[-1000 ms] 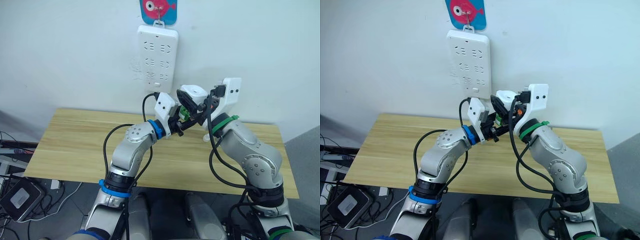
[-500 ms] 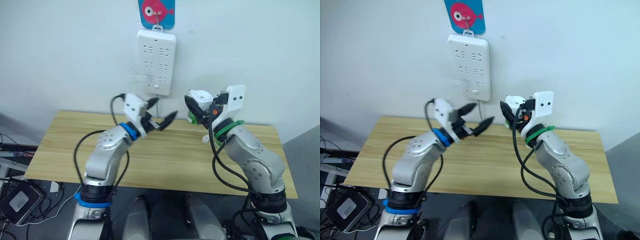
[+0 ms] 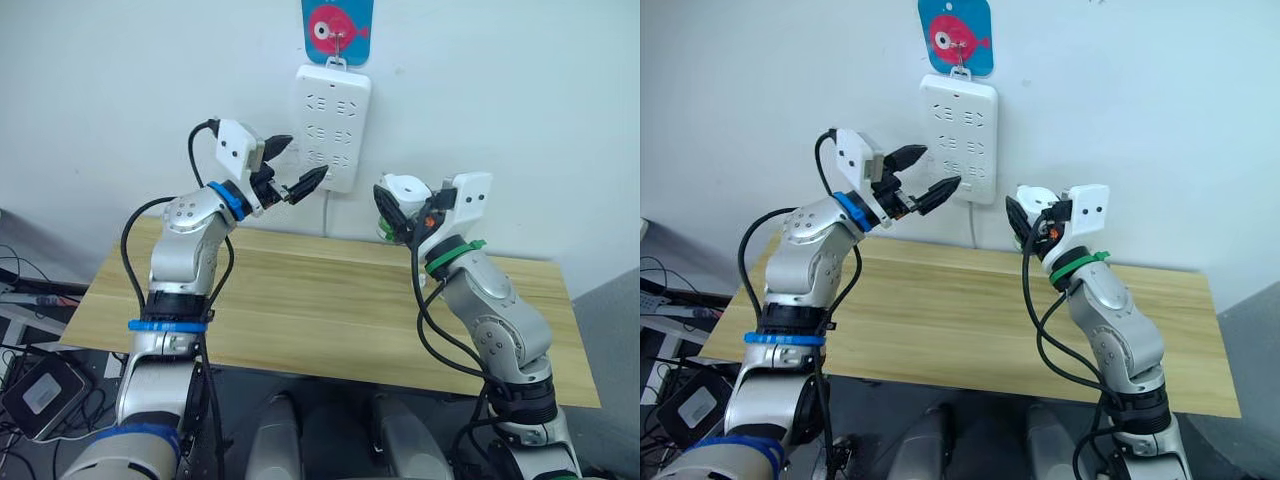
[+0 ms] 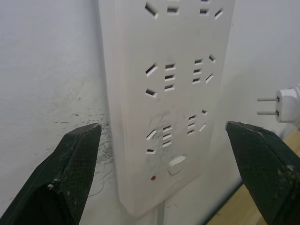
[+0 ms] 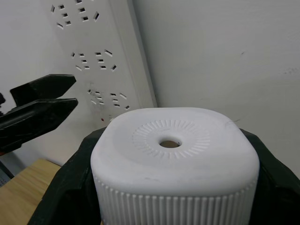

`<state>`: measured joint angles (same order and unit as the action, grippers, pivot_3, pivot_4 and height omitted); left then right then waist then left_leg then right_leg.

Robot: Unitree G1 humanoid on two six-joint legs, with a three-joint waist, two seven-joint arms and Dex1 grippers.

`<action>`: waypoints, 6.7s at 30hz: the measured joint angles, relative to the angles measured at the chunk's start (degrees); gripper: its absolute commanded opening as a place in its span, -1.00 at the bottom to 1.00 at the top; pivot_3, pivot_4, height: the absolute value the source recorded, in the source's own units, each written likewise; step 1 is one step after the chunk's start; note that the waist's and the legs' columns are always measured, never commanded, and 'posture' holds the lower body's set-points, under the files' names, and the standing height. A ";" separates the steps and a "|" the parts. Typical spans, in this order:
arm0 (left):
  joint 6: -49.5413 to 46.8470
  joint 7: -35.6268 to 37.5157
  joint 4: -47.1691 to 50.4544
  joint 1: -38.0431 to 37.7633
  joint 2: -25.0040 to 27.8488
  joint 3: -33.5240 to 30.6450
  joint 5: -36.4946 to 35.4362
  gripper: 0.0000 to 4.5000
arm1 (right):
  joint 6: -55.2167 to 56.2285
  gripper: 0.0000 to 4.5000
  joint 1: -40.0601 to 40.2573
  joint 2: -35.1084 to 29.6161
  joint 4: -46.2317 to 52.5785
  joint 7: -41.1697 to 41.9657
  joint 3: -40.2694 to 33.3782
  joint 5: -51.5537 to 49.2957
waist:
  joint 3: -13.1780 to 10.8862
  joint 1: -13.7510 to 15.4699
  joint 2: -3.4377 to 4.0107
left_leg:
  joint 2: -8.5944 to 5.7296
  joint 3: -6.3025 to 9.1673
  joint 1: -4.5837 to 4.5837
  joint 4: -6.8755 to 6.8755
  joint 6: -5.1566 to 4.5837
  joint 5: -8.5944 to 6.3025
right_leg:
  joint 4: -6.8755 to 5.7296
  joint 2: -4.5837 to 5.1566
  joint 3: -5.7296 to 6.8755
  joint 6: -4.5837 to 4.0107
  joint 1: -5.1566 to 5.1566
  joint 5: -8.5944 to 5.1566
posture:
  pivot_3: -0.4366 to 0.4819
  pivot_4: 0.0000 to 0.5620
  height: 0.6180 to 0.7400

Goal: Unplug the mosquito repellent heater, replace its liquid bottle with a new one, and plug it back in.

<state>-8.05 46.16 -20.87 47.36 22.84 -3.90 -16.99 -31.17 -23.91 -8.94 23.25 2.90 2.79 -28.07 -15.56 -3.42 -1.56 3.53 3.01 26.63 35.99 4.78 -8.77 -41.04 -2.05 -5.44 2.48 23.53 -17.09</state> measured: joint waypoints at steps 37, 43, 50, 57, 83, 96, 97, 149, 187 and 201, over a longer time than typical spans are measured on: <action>-7.81 19.80 -18.70 13.04 -1.27 -1.64 -4.52 -0.42 | -8.06 0.36 -9.21 1.95 0.02 1.57 3.04 4.26 | 0.00 -1.35 0.01 | -0.04 0.10 0.06 0.05 -0.22 0.14 | -0.05 0.02 0.09 -0.01 0.00 0.05 | -0.29 -0.20 1.00; -9.02 19.55 -17.63 12.92 -0.66 -1.46 -4.27 -0.42 | -7.93 0.36 -9.35 1.86 -1.00 2.07 3.06 6.73 | 0.00 -1.40 0.01 | -0.02 0.10 0.04 0.06 -0.25 0.17 | -0.10 0.01 0.08 -0.03 0.00 0.07 | -0.27 -0.19 1.00; -9.03 19.52 -17.37 12.79 -0.53 -1.46 -4.27 -0.42 | -7.62 0.36 -9.35 1.98 -1.15 2.22 2.64 7.34 | 0.00 -1.42 0.01 | -0.02 0.10 0.04 0.05 -0.25 0.17 | -0.10 0.01 0.08 -0.03 0.01 0.07 | -0.28 -0.18 1.00; -8.91 19.46 -17.37 12.79 -0.53 -1.45 -4.17 -0.42 | -6.56 0.36 -9.50 2.27 -1.57 2.87 1.87 8.69 | -0.01 -1.42 0.01 | -0.02 0.09 0.04 0.05 -0.25 0.17 | -0.09 0.01 0.08 -0.02 0.01 0.07 | -0.28 -0.18 1.00; -7.83 19.45 -17.28 12.71 -0.33 -1.54 -3.27 -0.42 | -6.51 0.36 -10.45 1.57 -2.40 6.71 2.96 12.33 | -0.01 -1.46 0.01 | -0.02 0.08 0.03 0.03 -0.25 0.17 | -0.08 0.00 0.06 -0.02 0.01 0.06 | -0.25 -0.17 1.00; -6.65 18.92 -17.28 12.48 -0.26 -1.54 -3.04 -0.42 | -6.21 0.36 -10.85 2.69 -3.51 6.88 2.86 13.55 | -0.01 -1.47 0.01 | -0.02 0.06 0.02 0.02 -0.26 0.17 | -0.07 0.00 0.04 0.00 0.02 0.05 | -0.24 -0.19 1.00; -6.60 18.87 -17.28 12.46 -0.25 -1.54 -3.03 -0.42 | -6.12 0.36 -10.85 2.64 -3.57 6.79 2.85 13.62 | -0.01 -1.48 0.01 | -0.01 0.05 0.02 0.02 -0.25 0.17 | -0.08 0.00 0.03 0.00 0.02 0.05 | -0.24 -0.19 1.00; -6.56 17.96 -14.98 11.09 -0.08 -1.69 -3.14 -0.42 | -5.65 0.36 -10.14 4.78 -3.12 6.90 4.02 17.05 | -0.01 -1.46 0.02 | 0.00 0.04 0.02 -0.04 -0.26 0.17 | -0.04 -0.01 0.01 0.23 0.05 -0.09 | -0.23 -0.15 1.00; -7.74 17.07 -13.99 10.42 1.09 -2.00 -2.70 -0.42 | 4.71 0.36 -13.89 12.80 -16.65 5.73 2.91 20.09 | -0.02 -2.13 0.03 | 0.14 -0.12 -0.20 -0.06 -0.36 0.24 | -0.07 -0.14 -0.15 0.14 0.02 -0.01 | -0.22 -0.15 1.00; -7.56 18.30 -13.61 10.45 -0.16 -2.36 -2.97 -0.42 | 3.24 0.98 -9.95 8.78 -11.41 8.78 4.22 20.51 | -0.02 -1.55 0.03 | 0.07 -0.11 -0.02 -0.42 -0.47 0.30 | 0.18 -0.09 -0.11 0.13 0.16 0.07 | -0.23 -0.13 1.00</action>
<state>-15.61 64.46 -34.48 57.81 22.68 -6.26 -19.97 -27.94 -33.86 -0.16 11.84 11.68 7.01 -7.55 -15.58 -4.97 -1.53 3.61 2.89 26.61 35.56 4.31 -8.47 -40.86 -2.14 -5.55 2.61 23.69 -17.02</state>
